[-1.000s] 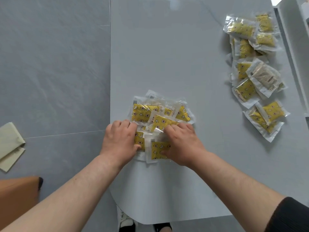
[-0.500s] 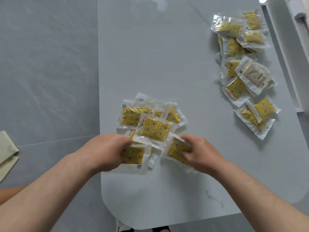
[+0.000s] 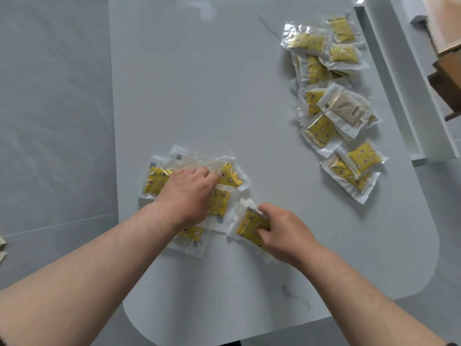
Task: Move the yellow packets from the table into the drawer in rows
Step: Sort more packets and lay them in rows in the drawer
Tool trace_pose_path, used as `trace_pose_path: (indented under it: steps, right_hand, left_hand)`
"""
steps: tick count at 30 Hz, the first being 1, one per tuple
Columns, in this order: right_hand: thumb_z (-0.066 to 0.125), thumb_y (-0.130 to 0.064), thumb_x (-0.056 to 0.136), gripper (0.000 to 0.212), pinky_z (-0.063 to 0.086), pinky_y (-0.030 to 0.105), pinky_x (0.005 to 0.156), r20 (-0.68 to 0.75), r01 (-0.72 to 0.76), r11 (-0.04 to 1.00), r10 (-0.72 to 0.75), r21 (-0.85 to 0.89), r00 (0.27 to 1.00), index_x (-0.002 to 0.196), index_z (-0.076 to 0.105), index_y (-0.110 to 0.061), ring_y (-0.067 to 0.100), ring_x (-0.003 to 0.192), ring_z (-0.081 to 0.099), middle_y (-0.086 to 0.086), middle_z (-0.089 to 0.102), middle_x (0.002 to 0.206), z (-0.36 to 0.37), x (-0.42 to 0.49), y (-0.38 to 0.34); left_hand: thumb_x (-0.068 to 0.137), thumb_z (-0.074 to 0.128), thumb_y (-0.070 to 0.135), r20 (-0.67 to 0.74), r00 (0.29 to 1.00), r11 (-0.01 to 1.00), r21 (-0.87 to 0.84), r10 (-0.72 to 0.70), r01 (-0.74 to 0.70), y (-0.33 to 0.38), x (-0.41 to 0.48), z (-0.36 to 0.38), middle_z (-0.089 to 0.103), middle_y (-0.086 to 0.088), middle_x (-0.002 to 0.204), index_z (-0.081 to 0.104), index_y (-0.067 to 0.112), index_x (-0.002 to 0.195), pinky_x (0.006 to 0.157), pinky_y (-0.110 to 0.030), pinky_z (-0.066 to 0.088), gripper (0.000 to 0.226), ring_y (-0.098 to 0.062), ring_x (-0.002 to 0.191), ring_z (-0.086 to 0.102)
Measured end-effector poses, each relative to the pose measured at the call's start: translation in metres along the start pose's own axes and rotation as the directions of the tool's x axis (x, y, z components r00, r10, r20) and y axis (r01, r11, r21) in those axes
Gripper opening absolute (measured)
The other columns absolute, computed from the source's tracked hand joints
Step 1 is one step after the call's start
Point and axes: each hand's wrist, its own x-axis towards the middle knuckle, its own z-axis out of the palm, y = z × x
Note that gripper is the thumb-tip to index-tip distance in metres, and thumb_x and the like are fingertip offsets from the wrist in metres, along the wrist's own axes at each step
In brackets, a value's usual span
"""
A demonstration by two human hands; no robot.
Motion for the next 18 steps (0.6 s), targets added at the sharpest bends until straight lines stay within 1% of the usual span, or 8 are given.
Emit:
trace_pose_path:
  steps: [2, 6, 9, 11, 14, 16, 17, 18]
  right_hand:
    - [0.060, -0.025, 0.087, 0.019, 0.046, 0.031, 0.073, -0.009, -0.007, 1.000, 0.007, 0.019, 1.000, 0.105, 0.055, -0.024, 0.024, 0.093, 0.057, -0.002, 0.061, 0.099, 0.001, 0.000, 0.001]
    - [0.063, -0.030, 0.086, 0.029, 0.051, 0.035, 0.080, -0.004, -0.051, 0.998, 0.051, 0.044, 0.999, 0.112, 0.054, -0.024, 0.024, 0.097, 0.059, 0.000, 0.063, 0.104, 0.002, 0.002, 0.004]
    - [0.066, -0.034, 0.083, 0.039, 0.051, 0.034, 0.083, 0.000, -0.107, 0.992, 0.108, 0.061, 0.994, 0.117, 0.052, -0.022, 0.025, 0.100, 0.059, 0.000, 0.062, 0.107, 0.002, 0.004, 0.005]
    - [0.068, -0.034, 0.081, 0.028, 0.050, 0.032, 0.076, 0.010, -0.141, 0.987, 0.141, 0.079, 0.990, 0.103, 0.058, -0.020, 0.024, 0.092, 0.060, -0.001, 0.062, 0.096, 0.000, 0.006, 0.006]
    - [0.070, -0.030, 0.081, 0.015, 0.046, 0.028, 0.063, 0.056, -0.187, 0.966, 0.179, 0.179, 0.982, 0.076, 0.058, -0.022, 0.019, 0.078, 0.060, -0.006, 0.060, 0.075, -0.004, 0.003, 0.006]
    - [0.068, -0.026, 0.081, 0.010, 0.051, 0.030, 0.067, 0.047, -0.209, 0.936, 0.204, 0.284, 0.978, 0.078, 0.060, -0.021, 0.019, 0.078, 0.063, -0.003, 0.064, 0.079, -0.010, -0.002, 0.005]
    - [0.067, -0.024, 0.080, 0.009, 0.053, 0.032, 0.069, 0.027, -0.218, 0.920, 0.222, 0.325, 0.975, 0.080, 0.062, -0.017, 0.021, 0.079, 0.064, 0.000, 0.066, 0.081, -0.014, -0.006, 0.004]
    - [0.067, -0.024, 0.081, 0.011, 0.053, 0.034, 0.070, 0.008, -0.231, 0.902, 0.245, 0.365, 0.969, 0.083, 0.063, -0.014, 0.023, 0.079, 0.064, 0.003, 0.067, 0.082, -0.021, -0.010, 0.001]
  left_hand:
    - [0.084, 0.055, 0.029, 0.025, 1.000, 1.000, 0.001, -0.013, 0.013, 0.001, 0.000, -0.001, 0.052, -0.001, 0.121, 0.041, 0.019, 0.134, 0.096, -0.034, 0.038, 0.053, -0.023, 0.109, 0.050]
    - [0.079, 0.060, 0.035, 0.074, 0.997, 0.999, 0.038, -0.015, 0.012, 0.001, 0.002, -0.001, 0.053, 0.000, 0.110, 0.048, 0.021, 0.123, 0.093, -0.034, 0.038, 0.048, -0.022, 0.102, 0.050]
    - [0.078, 0.065, 0.034, 0.136, 0.990, 0.996, 0.089, -0.030, 0.018, 0.005, 0.005, -0.008, 0.046, 0.001, 0.093, 0.052, 0.021, 0.105, 0.078, -0.031, 0.038, 0.033, -0.021, 0.086, 0.047]
    - [0.081, 0.067, 0.035, 0.190, 0.981, 0.997, 0.077, -0.036, 0.022, 0.007, 0.007, -0.016, 0.042, 0.002, 0.089, 0.051, 0.021, 0.097, 0.069, -0.030, 0.035, 0.027, -0.019, 0.081, 0.045]
    - [0.087, 0.063, 0.033, 0.268, 0.960, 0.994, -0.043, -0.082, 0.097, 0.008, 0.006, -0.028, 0.040, 0.005, 0.088, 0.040, 0.022, 0.088, 0.062, -0.029, 0.035, 0.026, -0.019, 0.080, 0.047]
    - [0.087, 0.059, 0.027, 0.275, 0.953, 0.976, -0.141, -0.125, 0.169, 0.005, 0.003, -0.033, 0.048, 0.004, 0.087, 0.042, 0.020, 0.086, 0.056, -0.030, 0.036, 0.019, -0.020, 0.080, 0.051]
    - [0.085, 0.057, 0.025, 0.284, 0.945, 0.938, -0.255, -0.160, 0.235, 0.003, 0.001, -0.038, 0.053, 0.002, 0.086, 0.046, 0.019, 0.086, 0.055, -0.030, 0.039, 0.013, -0.020, 0.078, 0.054]
    - [0.084, 0.058, 0.022, 0.310, 0.931, 0.850, -0.422, -0.191, 0.314, 0.002, -0.002, -0.044, 0.058, -0.001, 0.084, 0.051, 0.017, 0.086, 0.056, -0.030, 0.043, 0.009, -0.020, 0.075, 0.057]
